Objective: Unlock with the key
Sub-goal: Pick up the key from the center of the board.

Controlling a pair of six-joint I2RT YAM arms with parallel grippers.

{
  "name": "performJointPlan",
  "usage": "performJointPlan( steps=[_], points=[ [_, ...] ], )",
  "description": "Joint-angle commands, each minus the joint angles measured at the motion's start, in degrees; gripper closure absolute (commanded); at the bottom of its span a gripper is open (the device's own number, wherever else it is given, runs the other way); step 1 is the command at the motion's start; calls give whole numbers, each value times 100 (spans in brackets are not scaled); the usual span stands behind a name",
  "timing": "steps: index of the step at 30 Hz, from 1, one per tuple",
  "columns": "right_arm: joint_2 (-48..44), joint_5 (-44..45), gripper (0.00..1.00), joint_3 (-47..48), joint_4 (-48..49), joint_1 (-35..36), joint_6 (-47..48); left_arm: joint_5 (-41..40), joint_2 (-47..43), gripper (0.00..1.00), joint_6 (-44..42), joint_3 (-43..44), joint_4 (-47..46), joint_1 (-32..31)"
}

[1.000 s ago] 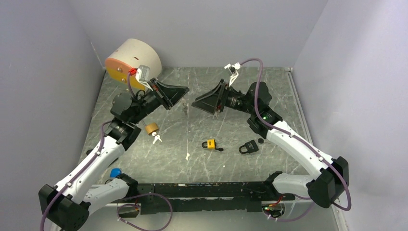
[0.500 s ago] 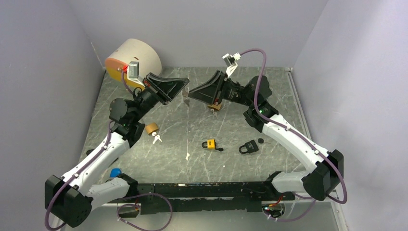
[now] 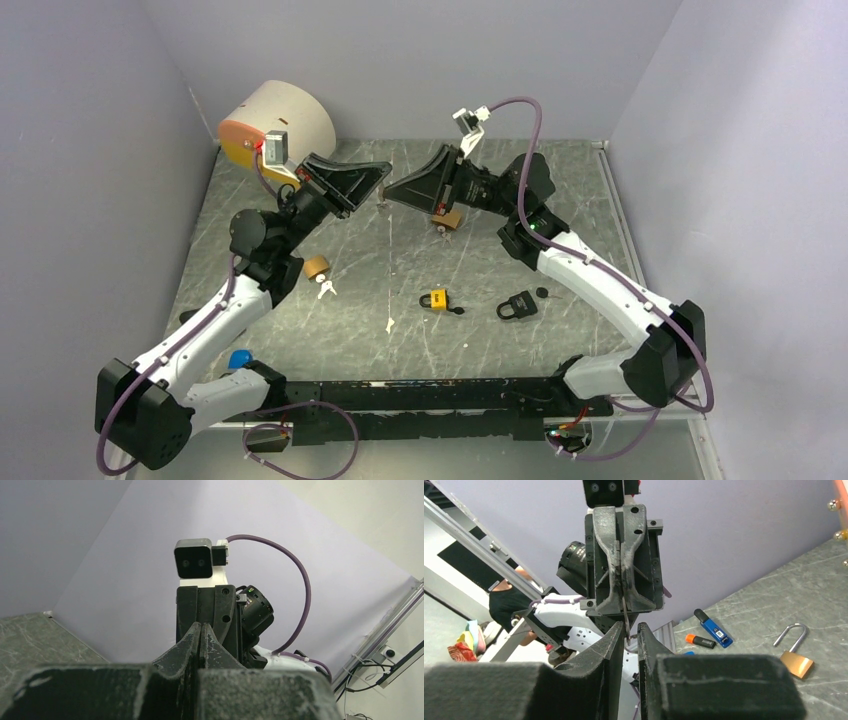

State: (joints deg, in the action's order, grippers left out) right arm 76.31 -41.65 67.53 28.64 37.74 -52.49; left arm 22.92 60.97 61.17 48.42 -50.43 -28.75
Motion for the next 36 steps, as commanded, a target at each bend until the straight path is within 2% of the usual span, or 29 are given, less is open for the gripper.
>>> performJointPlan(
  steps=[1,8,14,28,30,33,36],
  points=[
    [44,-46,82,414,296,46,53,-100,-20,98,123,-68,-459,-29],
    [133,-316,91,472,335,102,-41,-343,-130,97,124,-150,-382,-38],
    [38,-365,84,303,366,133,-16,-548,-161,98,188,-270,-460,-40],
    [-28,-376,84,130,186,173,117,-735,-184,97,210,-289,-445,-40],
    [-42,-335,86,121,141,173,150,-732,-170,98,228,-298,-466,-42],
    [-39,-212,98,150,80,168,176,-704,-152,97,259,-290,-495,-43],
    [-54,-63,100,186,62,173,191,-660,-152,97,273,-298,-492,-36]
  ],
)
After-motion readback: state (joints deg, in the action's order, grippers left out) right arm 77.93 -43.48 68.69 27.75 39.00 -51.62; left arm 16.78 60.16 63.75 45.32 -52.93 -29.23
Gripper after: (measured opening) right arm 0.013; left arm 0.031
